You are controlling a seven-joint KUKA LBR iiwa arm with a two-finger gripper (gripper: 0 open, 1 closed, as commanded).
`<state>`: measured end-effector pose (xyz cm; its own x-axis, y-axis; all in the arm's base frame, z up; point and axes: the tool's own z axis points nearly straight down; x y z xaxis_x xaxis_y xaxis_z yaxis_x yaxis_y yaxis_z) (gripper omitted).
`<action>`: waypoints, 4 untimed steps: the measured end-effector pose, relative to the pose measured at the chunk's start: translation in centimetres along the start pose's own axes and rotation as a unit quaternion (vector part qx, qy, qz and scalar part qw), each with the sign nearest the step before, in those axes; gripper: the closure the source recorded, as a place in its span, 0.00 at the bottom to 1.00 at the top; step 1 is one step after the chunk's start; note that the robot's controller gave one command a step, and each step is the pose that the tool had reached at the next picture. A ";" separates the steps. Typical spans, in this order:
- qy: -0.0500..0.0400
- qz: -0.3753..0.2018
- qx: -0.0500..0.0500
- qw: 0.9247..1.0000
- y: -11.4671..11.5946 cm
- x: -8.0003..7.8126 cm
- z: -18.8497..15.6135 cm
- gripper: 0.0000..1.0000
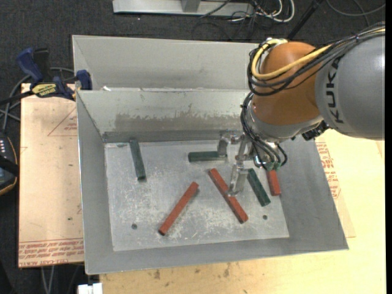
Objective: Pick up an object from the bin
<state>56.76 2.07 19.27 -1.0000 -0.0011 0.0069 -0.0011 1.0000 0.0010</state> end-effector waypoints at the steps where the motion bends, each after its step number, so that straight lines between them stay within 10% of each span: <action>1: 0.002 -0.050 0.000 0.999 3.7 5.4 7.5 0.00; 2: -0.004 -0.078 -0.001 0.997 7.7 5.8 12.5 0.00; 3: -0.006 -0.075 0.000 0.997 7.5 5.6 12.1 1.00; 4: -0.009 -0.066 0.000 0.998 7.9 6.1 -6.2 1.00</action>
Offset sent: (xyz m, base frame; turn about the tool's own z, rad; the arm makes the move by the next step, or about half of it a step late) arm -0.0508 0.0343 -0.0703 -0.0973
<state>50.66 9.97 25.51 -0.9909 -0.1337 -0.0122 -0.1337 0.9910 0.0013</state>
